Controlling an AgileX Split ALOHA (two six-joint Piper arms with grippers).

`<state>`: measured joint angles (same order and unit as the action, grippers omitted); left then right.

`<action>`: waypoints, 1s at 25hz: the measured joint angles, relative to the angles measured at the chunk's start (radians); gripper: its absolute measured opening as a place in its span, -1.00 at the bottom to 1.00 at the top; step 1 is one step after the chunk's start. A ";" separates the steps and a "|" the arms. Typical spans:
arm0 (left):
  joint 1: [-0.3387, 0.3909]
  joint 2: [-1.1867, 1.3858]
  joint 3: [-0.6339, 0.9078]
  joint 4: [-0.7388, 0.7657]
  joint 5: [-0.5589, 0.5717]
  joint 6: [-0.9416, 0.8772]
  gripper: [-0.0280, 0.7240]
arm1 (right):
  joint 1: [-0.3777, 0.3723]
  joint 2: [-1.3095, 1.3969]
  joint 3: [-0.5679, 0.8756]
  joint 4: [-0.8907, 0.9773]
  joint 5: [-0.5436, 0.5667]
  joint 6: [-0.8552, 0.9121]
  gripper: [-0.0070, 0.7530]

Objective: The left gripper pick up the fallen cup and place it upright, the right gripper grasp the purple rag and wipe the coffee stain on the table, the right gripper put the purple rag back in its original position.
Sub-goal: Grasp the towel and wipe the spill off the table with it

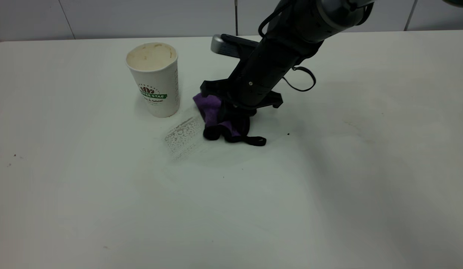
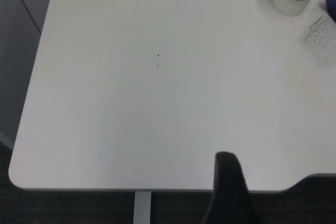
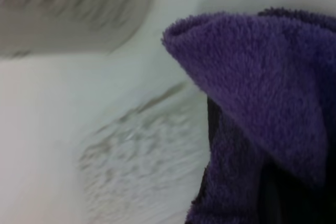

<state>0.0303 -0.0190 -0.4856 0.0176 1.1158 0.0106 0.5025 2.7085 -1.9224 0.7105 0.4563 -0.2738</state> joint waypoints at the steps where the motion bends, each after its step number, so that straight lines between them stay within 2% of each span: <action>1: 0.000 0.000 0.000 0.000 0.000 0.000 0.50 | -0.013 0.000 0.000 0.000 -0.002 0.004 -0.81; 5: 0.000 0.000 0.000 0.000 0.000 0.000 0.50 | -0.036 0.000 0.000 0.004 -0.002 0.010 -0.81; 10: 0.000 0.000 0.000 0.000 0.000 0.000 0.50 | -0.010 0.000 0.000 0.009 -0.018 0.010 -0.81; 20: 0.000 0.000 0.000 0.000 0.000 0.000 0.50 | 0.174 0.000 0.000 0.017 -0.001 0.009 -0.81; 25: 0.000 0.000 0.000 0.000 0.000 0.000 0.50 | 0.209 0.000 0.000 0.017 -0.011 0.008 -0.81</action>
<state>0.0303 -0.0190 -0.4856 0.0176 1.1158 0.0106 0.7117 2.7085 -1.9224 0.7272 0.4452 -0.2655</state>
